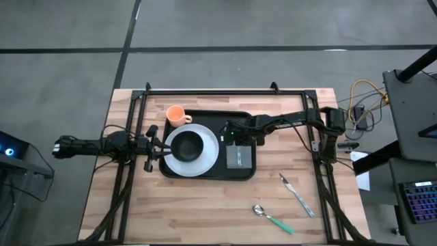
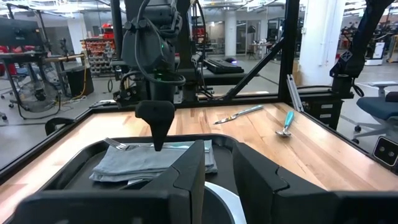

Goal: Set up tray
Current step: Put the white and blue fork on the gray napkin

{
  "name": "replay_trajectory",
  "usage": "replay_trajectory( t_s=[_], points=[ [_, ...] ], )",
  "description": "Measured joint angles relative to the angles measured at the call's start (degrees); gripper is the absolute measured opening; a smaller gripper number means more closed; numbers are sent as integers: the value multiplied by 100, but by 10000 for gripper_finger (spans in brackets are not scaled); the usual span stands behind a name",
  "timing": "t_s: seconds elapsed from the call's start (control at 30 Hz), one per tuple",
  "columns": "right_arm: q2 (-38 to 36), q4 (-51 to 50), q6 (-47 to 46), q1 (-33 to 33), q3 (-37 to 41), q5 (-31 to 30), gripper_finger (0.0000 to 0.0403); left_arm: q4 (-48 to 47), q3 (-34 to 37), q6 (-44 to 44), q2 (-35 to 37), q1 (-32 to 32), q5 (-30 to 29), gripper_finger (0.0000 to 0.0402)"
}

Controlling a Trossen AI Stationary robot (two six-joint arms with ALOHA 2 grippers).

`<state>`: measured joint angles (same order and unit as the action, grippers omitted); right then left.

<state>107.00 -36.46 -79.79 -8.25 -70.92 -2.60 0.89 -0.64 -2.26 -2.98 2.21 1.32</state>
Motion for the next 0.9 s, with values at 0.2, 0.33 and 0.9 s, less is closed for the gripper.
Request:
replay_trajectory(
  t_s=[0.2,0.33,0.9],
  points=[
    [296,30,11,0,8,5,13,2,0,1,0,1,0,64],
    [557,122,47,-15,-12,137,13,0,0,2,0,-1,0,64],
    [316,-6,-62,-21,23,-246,13,0,0,1,0,0,-2,64]
  ],
)
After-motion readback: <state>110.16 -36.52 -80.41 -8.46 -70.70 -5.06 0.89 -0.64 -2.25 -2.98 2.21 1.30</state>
